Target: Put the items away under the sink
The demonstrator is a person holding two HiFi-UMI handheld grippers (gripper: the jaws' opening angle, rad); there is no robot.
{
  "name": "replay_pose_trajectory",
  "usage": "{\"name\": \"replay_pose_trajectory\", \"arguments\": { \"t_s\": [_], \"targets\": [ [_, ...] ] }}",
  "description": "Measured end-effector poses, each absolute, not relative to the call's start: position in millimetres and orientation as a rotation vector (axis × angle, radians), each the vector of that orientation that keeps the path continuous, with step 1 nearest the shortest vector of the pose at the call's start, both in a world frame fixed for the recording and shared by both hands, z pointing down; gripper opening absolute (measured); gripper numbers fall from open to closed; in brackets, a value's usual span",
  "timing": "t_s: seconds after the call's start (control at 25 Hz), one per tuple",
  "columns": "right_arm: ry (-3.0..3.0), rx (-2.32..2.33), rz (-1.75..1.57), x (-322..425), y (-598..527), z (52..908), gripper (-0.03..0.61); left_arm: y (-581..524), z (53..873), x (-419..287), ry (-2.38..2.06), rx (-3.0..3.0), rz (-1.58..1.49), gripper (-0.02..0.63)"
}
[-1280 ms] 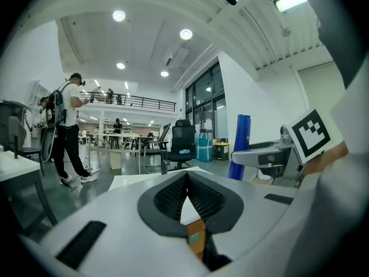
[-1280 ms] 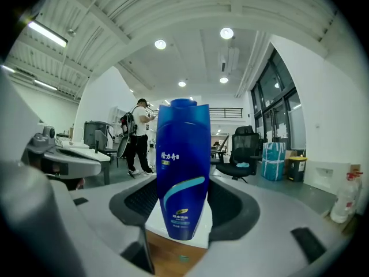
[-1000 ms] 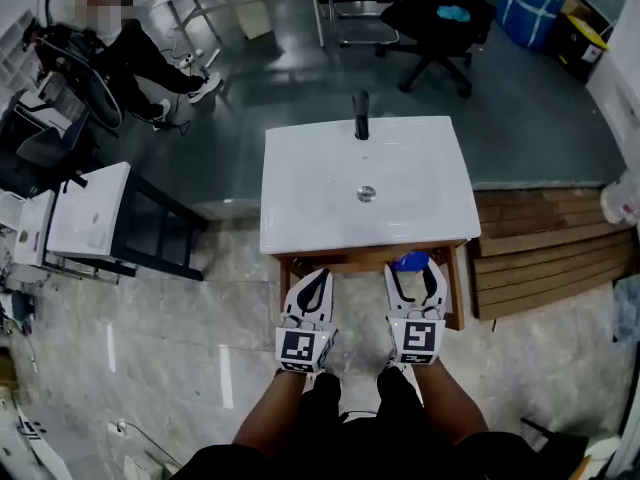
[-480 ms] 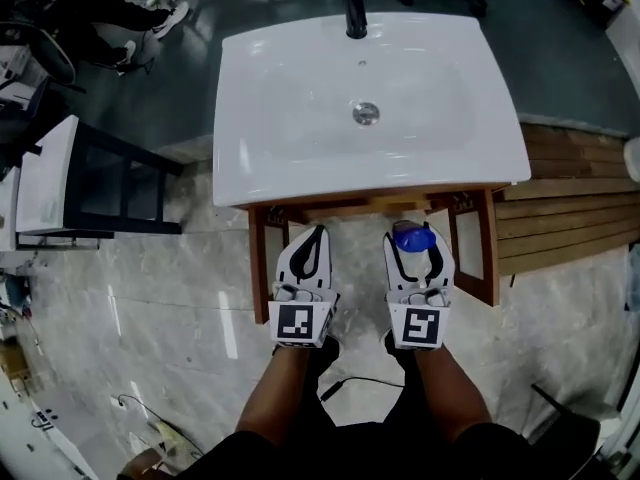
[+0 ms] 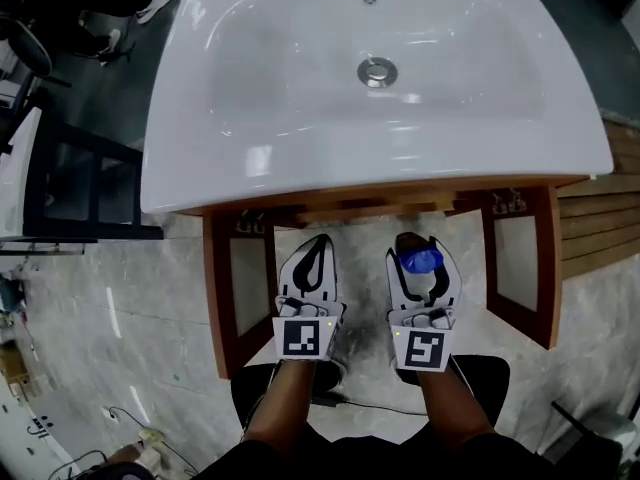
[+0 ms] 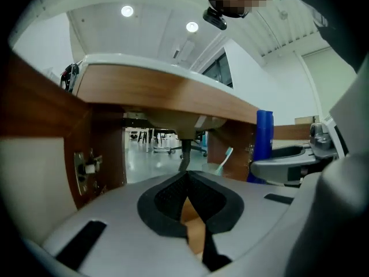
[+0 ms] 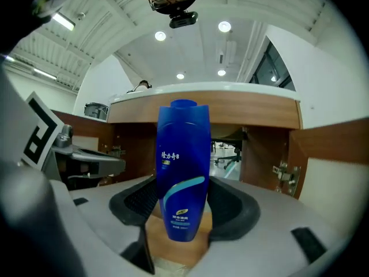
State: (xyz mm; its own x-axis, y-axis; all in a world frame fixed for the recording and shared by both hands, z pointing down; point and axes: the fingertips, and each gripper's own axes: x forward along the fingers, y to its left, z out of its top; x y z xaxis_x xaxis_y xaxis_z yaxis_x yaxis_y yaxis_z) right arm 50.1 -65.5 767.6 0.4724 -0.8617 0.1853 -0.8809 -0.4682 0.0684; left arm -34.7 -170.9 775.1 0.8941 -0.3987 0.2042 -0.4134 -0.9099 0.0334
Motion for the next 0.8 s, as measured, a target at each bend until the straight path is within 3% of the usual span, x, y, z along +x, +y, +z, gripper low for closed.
{"name": "replay_pose_trajectory", "arguments": {
  "t_s": [0.36, 0.8],
  "targets": [
    [-1.547, 2.604, 0.072, 63, -97, 835, 0.272, -213, 856, -22, -0.761, 2.946, 0.259, 0.015],
    [-1.514, 2.619, -0.042, 66, -122, 845, 0.273, -226, 869, -12, -0.732, 3.017, 0.106, 0.015]
  ]
}}
